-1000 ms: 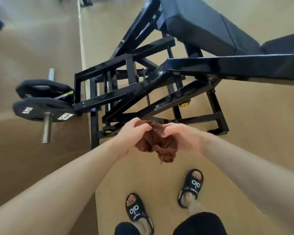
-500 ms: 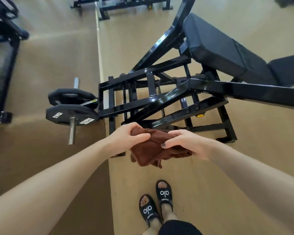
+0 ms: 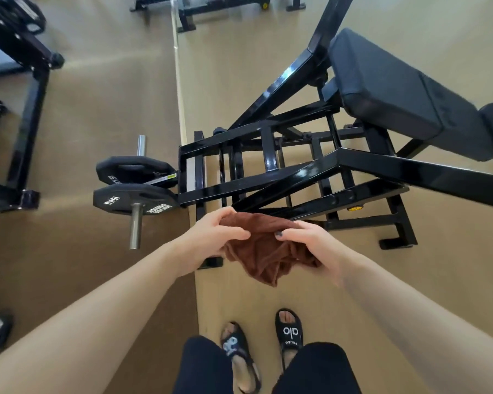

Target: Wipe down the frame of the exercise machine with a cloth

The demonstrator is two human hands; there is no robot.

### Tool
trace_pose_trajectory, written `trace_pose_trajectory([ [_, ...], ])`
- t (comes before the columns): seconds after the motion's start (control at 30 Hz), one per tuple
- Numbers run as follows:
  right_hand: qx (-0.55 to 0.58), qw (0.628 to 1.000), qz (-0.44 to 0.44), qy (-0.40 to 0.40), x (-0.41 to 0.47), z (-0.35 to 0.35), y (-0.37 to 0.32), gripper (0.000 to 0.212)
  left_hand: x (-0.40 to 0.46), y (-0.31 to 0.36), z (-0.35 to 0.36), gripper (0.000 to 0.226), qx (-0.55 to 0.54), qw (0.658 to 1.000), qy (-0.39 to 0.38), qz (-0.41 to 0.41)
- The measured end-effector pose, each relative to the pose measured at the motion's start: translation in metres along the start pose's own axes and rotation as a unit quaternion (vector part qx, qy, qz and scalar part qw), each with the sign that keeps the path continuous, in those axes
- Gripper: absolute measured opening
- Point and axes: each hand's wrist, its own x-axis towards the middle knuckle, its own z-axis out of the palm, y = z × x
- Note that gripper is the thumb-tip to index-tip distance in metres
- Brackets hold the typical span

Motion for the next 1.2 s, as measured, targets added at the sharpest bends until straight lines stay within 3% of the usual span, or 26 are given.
trace_pose_trajectory([
  [0.1,-0.061,0.997,-0.009,0.036,0.020,0.021,-0.010,0.036,0.012,-0.002,-0.022,0.013,0.116,0.991,0.060,0.012],
  [0.2,-0.111,0.986,-0.042,0.119,0.046,0.057,-0.025,0.030,0.028,-0.003,-0.051,0.008,0.295,0.947,0.112,0.064],
  [0.27,-0.149,0.965,-0.079,0.199,0.066,0.086,-0.036,0.024,0.040,-0.002,-0.078,0.009,0.330,0.929,0.145,0.089],
  [0.37,-0.115,0.952,-0.094,0.268,0.096,0.138,-0.052,0.022,0.061,0.000,-0.111,0.010,0.289,0.940,0.154,0.099],
  [0.5,0.098,0.975,-0.052,0.194,0.126,0.198,-0.081,0.036,0.087,0.009,-0.136,0.047,0.178,0.981,0.079,0.008],
  [0.6,0.169,0.967,-0.050,0.181,0.133,0.208,-0.095,0.051,0.106,0.018,-0.143,0.080,0.129,0.990,0.055,-0.036],
  [0.67,0.192,0.965,-0.042,0.173,0.134,0.203,-0.099,0.056,0.117,0.026,-0.139,0.088,0.082,0.994,0.056,-0.053],
  [0.77,0.228,0.960,-0.020,0.163,0.139,0.185,-0.101,0.056,0.137,0.036,-0.133,0.083,0.054,0.995,0.061,-0.057],
  [0.87,0.251,0.951,-0.049,0.172,0.150,0.153,-0.103,0.047,0.164,0.040,-0.131,0.051,0.070,0.994,0.066,-0.046],
  [1.03,0.068,0.958,-0.100,0.261,0.172,0.104,-0.094,0.045,0.208,0.058,-0.113,0.022,0.042,0.998,0.033,-0.041],
  [1.2,0.064,0.946,-0.105,0.299,0.201,0.087,-0.095,0.058,0.247,0.066,-0.095,0.026,0.001,0.997,-0.014,-0.080],
])
